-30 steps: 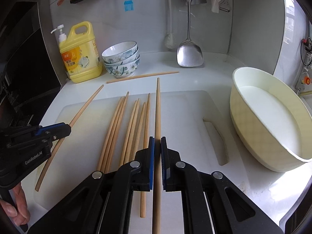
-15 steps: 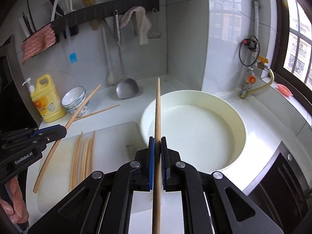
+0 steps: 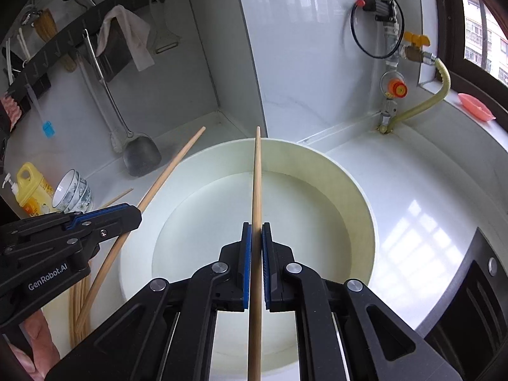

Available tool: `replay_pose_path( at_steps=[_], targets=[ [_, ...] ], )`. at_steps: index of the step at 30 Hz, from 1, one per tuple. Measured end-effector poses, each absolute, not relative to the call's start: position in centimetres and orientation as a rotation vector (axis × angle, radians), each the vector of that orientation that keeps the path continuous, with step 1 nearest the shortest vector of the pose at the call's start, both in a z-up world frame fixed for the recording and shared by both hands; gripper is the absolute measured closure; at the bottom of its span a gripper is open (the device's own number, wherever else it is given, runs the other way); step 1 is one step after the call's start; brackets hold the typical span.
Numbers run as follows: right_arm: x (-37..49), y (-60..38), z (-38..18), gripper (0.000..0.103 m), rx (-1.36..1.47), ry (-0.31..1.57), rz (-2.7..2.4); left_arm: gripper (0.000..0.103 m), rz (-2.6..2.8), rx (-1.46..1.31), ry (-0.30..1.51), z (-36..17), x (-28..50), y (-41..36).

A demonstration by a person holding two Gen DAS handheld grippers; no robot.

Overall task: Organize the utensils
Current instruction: 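Carry the chopstick with the right tool into the cream basin and release, then withdraw the right tool from the basin back over the cutting board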

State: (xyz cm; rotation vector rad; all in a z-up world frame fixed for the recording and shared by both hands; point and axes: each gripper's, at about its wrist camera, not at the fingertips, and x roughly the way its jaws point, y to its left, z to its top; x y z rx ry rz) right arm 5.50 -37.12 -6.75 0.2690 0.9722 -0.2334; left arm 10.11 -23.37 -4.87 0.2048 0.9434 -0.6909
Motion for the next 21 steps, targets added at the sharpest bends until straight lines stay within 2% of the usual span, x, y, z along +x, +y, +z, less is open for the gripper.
replay_pose_path(
  at_steps=[14, 15, 16, 17, 18, 21],
  targets=[
    [7.6, -39.6, -10.2, 0.097, 0.292, 1.056, -0.232, 0.095, -0.654, 0.256, 1.04, -9.2, 12.9, -26.2],
    [7.6, -39.6, -10.2, 0.096, 0.288, 1.061, -0.243, 0.085, -0.647, 0.258, 1.041, -9.3, 13.0, -26.2],
    [7.5, -39.7, -10.1, 0.096, 0.285, 1.057, -0.251, 0.063, -0.637, 0.263, 1.039, -9.4, 13.0, -26.1],
    [7.4, -39.7, -9.9, 0.095, 0.279, 1.05, -0.257, 0.05, -0.623, 0.264, 1.028, -9.2, 12.9, -26.2],
    [7.3, -39.7, -9.6, 0.093, 0.27, 1.041, -0.262, 0.032, -0.607, 0.259, 1.007, -8.9, 12.8, -25.8],
    [6.9, -39.7, -8.7, 0.09, 0.253, 1.024, -0.271, 0.031, -0.586, 0.245, 0.968, -7.9, 12.5, -25.1]
  ],
)
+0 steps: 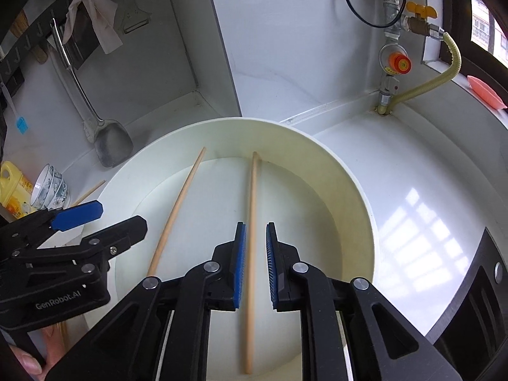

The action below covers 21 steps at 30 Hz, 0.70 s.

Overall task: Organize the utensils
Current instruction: 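Withdraw the right tool from the basin back over the cutting board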

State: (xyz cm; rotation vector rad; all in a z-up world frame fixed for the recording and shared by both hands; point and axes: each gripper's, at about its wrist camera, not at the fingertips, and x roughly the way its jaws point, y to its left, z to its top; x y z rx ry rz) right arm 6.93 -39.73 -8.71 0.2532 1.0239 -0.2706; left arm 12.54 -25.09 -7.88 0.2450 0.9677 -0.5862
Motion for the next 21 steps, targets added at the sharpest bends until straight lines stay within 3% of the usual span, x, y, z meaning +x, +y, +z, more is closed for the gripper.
replay_pose_path(
  at_steps=[2, 6, 10, 12, 21],
  targets=[
    [6.6, -39.7, -8.1, 0.09, 0.249, 1.011, -0.274, 0.031, -0.564, 0.253, 0.958, -7.4, 12.6, -24.7],
    [6.1, -39.1, -6.9, 0.078, 0.238, 0.991, -0.275, 0.021, -0.53, 0.245, 0.939, -6.5, 12.3, -23.3],
    [5.4, -38.0, -6.1, 0.072, 0.231, 0.986, -0.263, 0.016, -0.506, 0.244, 0.917, -5.4, 11.4, -21.4],
    [5.0, -37.0, -5.6, 0.063, 0.227, 0.983, -0.256, 0.013, -0.483, 0.255, 0.908, -4.9, 10.8, -20.1],
    [2.7, -29.9, -3.5, 0.048, 0.185, 0.984, -0.204, 0.008, -0.377, 0.222, 0.901, -3.4, 7.7, -9.4]
  ],
)
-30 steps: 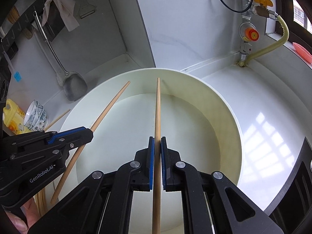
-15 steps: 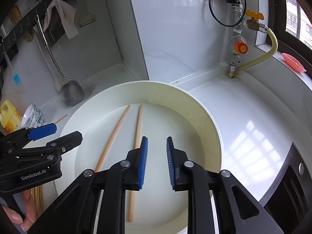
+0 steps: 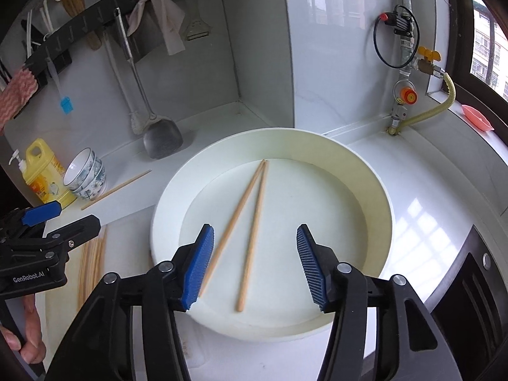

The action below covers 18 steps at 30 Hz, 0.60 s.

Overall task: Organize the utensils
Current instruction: 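Withdraw the right tool from the basin back over the cutting board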

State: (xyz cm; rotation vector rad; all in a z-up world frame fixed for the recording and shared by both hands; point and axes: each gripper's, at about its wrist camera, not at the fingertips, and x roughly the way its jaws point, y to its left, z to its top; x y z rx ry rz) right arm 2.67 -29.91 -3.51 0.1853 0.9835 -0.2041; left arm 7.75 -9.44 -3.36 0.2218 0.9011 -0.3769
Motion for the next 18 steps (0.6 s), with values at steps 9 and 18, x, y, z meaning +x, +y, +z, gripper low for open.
replay_pose_path(
  at_steps=[9, 18],
  targets=[
    [0.6, -19.8, -3.9, 0.04, 0.161, 1.02, -0.115, 0.006, -0.189, 0.171, 0.936, -4.5, 4.5, 3.9],
    [-1.0, -12.8, -7.4, 0.036, 0.093, 1.082, -0.048, 0.006, -0.129, 0.104, 0.979, -8.8, 3.1, 10.1]
  ],
)
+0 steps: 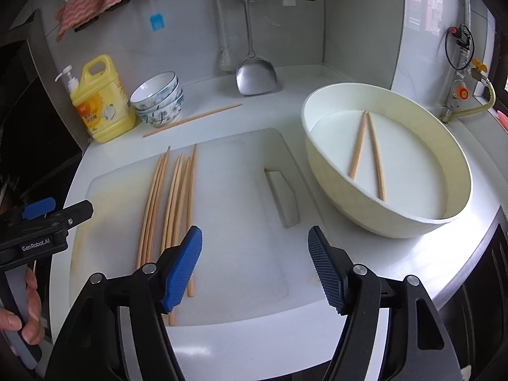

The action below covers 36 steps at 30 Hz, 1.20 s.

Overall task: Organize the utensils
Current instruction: 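Withdraw the right tool from the basin back over the cutting board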

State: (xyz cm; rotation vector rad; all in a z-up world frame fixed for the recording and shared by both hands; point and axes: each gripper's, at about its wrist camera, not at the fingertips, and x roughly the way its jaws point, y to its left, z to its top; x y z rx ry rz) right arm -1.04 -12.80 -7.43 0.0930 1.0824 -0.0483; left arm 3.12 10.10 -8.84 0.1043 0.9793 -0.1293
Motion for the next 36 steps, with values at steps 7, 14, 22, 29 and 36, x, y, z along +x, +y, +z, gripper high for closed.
replay_pose_path(
  at_steps=[7, 14, 22, 29, 36],
  targets=[
    [0.1, -11.9, -10.2, 0.031, 0.075, 1.085, 0.034, 0.006, -0.07, 0.088, 0.997, -11.6, 3.1, 10.0],
    [1.3, -12.3, -12.2, 0.031, 0.055, 1.023, 0.135, 0.006, -0.025, 0.021, 0.951, -12.9, 2.5, 9.1],
    [0.9, -12.8, -13.5, 0.031, 0.067, 0.987, 0.105, 0.006, -0.066, 0.059, 0.935, -14.5, 3.1, 7.7],
    [0.9, -12.9, -14.2, 0.031, 0.104, 0.982, 0.079, 0.005, -0.074, 0.072, 0.949, -16.1, 3.6, 7.7],
    [1.0, -11.7, -14.5, 0.031, 0.097, 0.992, 0.09, 0.005, -0.1, 0.04, 0.947, -16.5, 3.8, 8.8]
  ],
)
